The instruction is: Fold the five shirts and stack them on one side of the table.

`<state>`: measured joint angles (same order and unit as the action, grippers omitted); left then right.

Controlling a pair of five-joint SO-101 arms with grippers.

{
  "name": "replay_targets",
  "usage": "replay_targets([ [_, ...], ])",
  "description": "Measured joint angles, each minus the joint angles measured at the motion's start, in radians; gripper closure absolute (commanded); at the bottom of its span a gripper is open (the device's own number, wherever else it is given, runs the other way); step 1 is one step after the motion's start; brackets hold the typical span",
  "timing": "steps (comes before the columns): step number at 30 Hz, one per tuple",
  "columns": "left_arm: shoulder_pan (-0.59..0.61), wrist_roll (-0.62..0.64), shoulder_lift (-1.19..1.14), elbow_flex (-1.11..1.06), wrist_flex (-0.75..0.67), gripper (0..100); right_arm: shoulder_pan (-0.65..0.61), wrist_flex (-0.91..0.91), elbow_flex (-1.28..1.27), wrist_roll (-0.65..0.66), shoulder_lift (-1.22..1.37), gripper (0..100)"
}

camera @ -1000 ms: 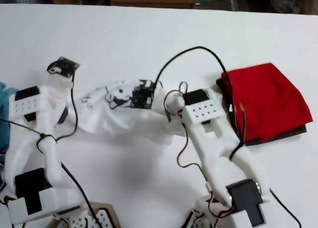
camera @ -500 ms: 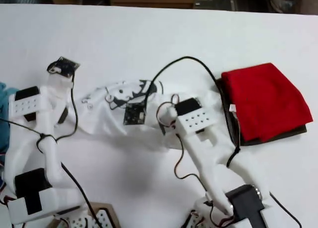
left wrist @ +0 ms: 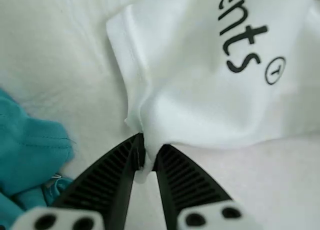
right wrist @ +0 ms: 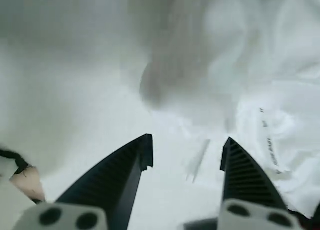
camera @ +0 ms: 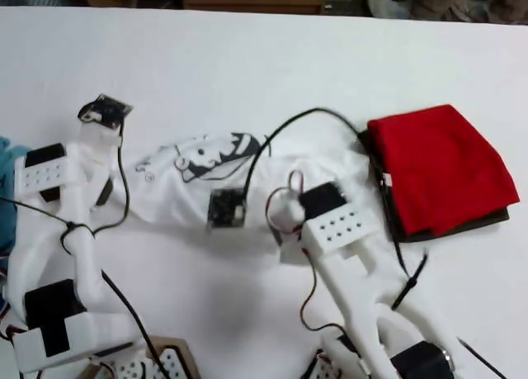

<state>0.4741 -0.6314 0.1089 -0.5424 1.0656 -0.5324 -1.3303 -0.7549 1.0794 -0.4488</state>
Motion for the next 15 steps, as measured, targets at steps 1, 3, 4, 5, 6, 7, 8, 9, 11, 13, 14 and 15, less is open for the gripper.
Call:
replay_targets([
  [1, 0.000, 0.000, 0.000, 0.000, 0.000, 98, -0.008, 0.000, -0.021, 0.002, 0.000, 76.8],
  [3, 0.000, 0.000, 0.000, 0.000, 0.000, 98, -0.009, 0.000, -0.057, 0.000, -0.008, 76.8],
  [4, 0.000, 0.000, 0.000, 0.000, 0.000, 98, -0.008, 0.000, -0.072, -0.002, -0.008, 76.8],
  [5, 0.000, 0.000, 0.000, 0.000, 0.000, 98, -0.003, 0.000, -0.087, -0.002, -0.008, 76.8],
  [6, 0.000, 0.000, 0.000, 0.000, 0.000, 98, 0.003, 0.005, -0.101, -0.002, -0.008, 76.8],
  [7, 0.000, 0.000, 0.000, 0.000, 0.000, 98, 0.014, 0.021, -0.115, -0.002, -0.008, 76.8],
  [8, 0.000, 0.000, 0.000, 0.000, 0.000, 98, 0.026, 0.043, -0.127, -0.002, -0.008, 76.8],
  [9, 0.000, 0.000, 0.000, 0.000, 0.000, 98, 0.038, 0.066, -0.143, -0.002, -0.008, 76.8],
  [11, 0.000, 0.000, 0.000, 0.000, 0.000, 98, 0.037, 0.107, -0.172, -0.002, -0.008, 76.8],
  [13, 0.000, 0.000, 0.000, 0.000, 0.000, 98, 0.034, 0.127, -0.184, 0.000, -0.008, 76.9],
  [14, 0.000, 0.000, 0.000, 0.000, 0.000, 98, 0.028, 0.130, -0.184, -0.002, -0.008, 76.9],
  [15, 0.000, 0.000, 0.000, 0.000, 0.000, 98, 0.014, 0.135, -0.186, -0.006, -0.009, 76.9],
])
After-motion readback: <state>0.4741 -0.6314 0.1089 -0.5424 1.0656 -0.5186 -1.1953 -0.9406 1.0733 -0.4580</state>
